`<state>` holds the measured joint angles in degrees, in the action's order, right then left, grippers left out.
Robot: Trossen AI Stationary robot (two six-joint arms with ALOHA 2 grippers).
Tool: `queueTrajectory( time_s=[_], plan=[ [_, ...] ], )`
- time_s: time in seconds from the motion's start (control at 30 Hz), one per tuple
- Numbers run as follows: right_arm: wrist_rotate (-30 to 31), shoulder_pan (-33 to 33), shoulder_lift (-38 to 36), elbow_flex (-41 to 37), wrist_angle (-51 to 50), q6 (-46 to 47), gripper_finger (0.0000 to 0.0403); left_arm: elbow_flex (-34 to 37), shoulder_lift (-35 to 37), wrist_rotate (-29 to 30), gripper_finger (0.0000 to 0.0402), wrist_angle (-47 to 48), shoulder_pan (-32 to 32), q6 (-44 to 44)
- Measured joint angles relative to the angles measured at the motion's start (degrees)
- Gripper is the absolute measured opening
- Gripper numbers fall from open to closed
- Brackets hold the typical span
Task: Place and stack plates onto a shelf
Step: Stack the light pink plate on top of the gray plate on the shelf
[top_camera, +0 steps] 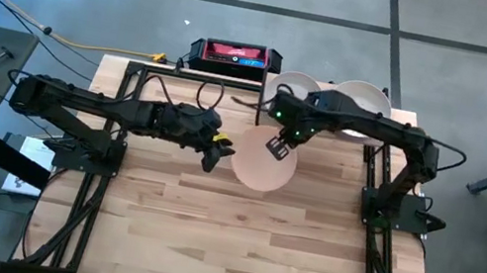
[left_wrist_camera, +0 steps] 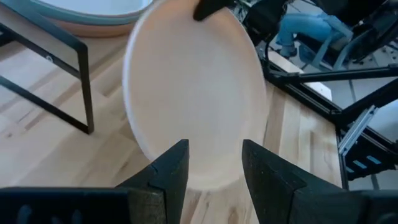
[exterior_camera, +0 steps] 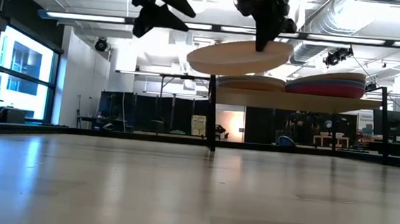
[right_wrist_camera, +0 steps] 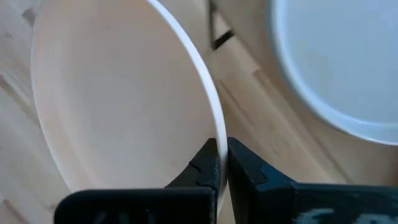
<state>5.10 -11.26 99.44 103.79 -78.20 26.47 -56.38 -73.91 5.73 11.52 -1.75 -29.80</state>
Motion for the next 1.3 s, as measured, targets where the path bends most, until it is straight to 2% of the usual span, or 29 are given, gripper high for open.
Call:
queueTrajectory(
  time_s=[0.2,0.53,0.63,0.83,1.0,1.3],
  plan=[
    [0.79,-3.65,-1.44,0.0,-1.18,-3.31,0.0,0.0,-0.42,0.47,0.0138,-0.98,-0.39,-0.15],
    [1.29,-8.21,-3.77,0.0,-1.33,-7.29,0.0,-0.02,-2.37,1.91,0.0138,0.22,-2.84,-10.3],
    [1.8,-9.73,-3.95,0.0,-1.24,-8.81,0.0,0.02,-3.97,0.02,0.0138,1.16,-3.75,-11.57],
    [1.93,-14.39,-3.98,0.0,0.04,-12.45,0.0,0.07,-8.09,-7.84,0.0138,0.95,-5.5,-14.39],
    [1.89,-19.09,-4.18,0.67,0.75,-15.11,0.0,0.07,-9.75,-8.02,0.0138,0.33,-5.82,-14.89],
    [1.82,-26.96,-4.29,7.3,1.39,-18.51,0.0,0.07,-8.75,-8.04,0.0138,0.08,-7.37,-14.02]
  ],
)
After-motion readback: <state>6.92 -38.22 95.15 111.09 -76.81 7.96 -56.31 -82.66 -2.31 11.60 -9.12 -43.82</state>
